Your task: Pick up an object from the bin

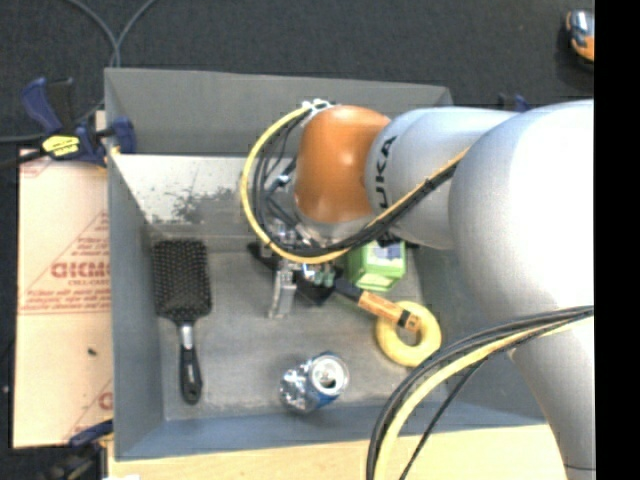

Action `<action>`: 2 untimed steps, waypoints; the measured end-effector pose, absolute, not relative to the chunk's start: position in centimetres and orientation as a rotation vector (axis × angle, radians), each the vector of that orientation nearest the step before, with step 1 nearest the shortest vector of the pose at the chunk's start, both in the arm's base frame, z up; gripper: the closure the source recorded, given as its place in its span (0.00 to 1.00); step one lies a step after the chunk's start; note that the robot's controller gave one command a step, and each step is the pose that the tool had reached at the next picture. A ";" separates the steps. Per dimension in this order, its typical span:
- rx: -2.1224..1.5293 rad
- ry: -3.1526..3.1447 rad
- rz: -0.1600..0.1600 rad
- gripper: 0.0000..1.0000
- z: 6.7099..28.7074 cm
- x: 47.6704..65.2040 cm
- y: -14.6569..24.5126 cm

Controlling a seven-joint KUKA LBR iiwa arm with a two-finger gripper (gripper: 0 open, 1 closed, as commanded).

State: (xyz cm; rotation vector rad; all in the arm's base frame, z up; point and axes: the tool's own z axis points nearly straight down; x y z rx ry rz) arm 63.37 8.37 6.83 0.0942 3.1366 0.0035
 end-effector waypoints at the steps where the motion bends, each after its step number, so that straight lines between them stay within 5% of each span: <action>1: 0.201 3.117 0.014 0.00 16.1 62.8 7.4; 2: 0.113 3.143 0.004 0.00 8.0 62.9 8.0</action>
Offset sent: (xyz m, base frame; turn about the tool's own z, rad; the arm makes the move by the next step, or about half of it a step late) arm -0.0060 -0.0023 0.0113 0.0089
